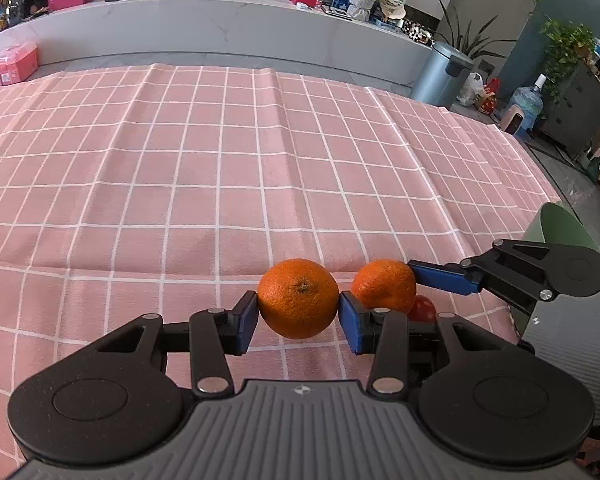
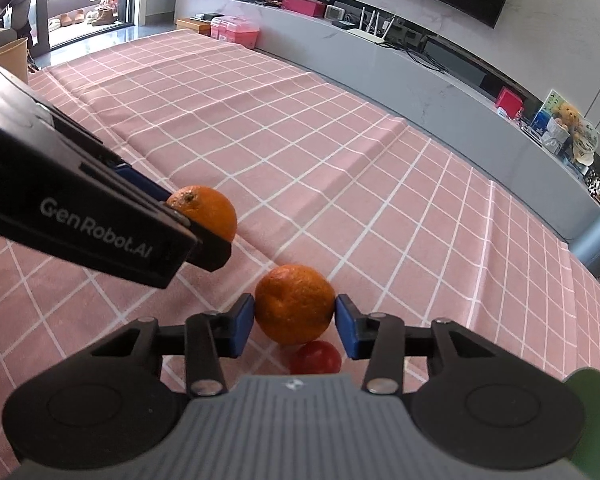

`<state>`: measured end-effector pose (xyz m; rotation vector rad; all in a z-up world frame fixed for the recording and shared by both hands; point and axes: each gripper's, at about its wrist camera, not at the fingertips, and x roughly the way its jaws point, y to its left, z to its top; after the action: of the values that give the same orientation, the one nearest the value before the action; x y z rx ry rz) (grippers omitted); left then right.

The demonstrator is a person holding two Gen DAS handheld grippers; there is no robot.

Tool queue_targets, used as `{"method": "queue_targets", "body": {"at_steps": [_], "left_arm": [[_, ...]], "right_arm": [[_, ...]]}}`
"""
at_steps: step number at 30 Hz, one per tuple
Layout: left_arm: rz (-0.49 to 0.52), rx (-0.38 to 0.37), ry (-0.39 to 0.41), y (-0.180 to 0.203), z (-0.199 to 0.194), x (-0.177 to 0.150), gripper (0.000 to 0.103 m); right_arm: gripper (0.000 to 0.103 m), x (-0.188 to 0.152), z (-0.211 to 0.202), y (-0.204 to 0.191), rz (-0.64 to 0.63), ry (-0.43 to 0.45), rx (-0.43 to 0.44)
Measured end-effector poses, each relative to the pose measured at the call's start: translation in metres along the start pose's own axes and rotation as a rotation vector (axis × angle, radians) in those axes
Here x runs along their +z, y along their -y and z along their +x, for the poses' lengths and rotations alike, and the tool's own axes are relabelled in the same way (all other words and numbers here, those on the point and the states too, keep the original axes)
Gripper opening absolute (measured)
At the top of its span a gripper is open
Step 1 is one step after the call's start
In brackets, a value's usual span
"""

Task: Organize fruits
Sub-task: 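Carry both oranges with both tools toward the green colander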

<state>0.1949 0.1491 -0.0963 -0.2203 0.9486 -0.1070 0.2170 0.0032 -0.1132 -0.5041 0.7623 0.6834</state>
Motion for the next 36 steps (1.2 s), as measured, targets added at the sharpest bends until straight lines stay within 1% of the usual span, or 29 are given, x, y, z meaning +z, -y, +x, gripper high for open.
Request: {"method": "queue_targets", "body": {"at_steps": [4,7,12,17,21,25,32,36], "left_arm": [[-0.005,-0.004,0.017,0.001,-0.007,-0.001,0.049],[-0.013,-0.001,0.033,0.005,-0.014,-0.001,0.049],[-0.005,0.006,0.061,0.015,-0.032,0.003,0.049],[0.013,0.013,0.07,0.036,-0.051,0.007,0.049],[0.029,-0.027,0.078,0.057,-0.064,0.008,0.049],[0.069,-0.068,0.073,0.083,-0.073,0.009,0.049],[0.143,-0.143,0.05,0.127,-0.075,0.004,0.049],[0.181,-0.204,0.015,0.151,-0.066,0.001,0.049]], "right_arm": [[0.04,0.002,-0.01,0.001,0.021,0.015,-0.006],[0.039,0.002,-0.024,0.004,0.068,0.017,-0.008],[0.039,0.0,-0.056,0.011,0.128,0.035,-0.006],[0.039,-0.006,-0.094,0.018,0.162,0.06,-0.023],[0.039,-0.018,-0.122,0.025,0.187,0.056,-0.049],[0.039,-0.036,-0.147,0.035,0.214,0.044,-0.078],[0.039,-0.069,-0.181,0.06,0.258,0.013,-0.135],[0.039,-0.085,-0.198,0.082,0.305,0.006,-0.161]]}}
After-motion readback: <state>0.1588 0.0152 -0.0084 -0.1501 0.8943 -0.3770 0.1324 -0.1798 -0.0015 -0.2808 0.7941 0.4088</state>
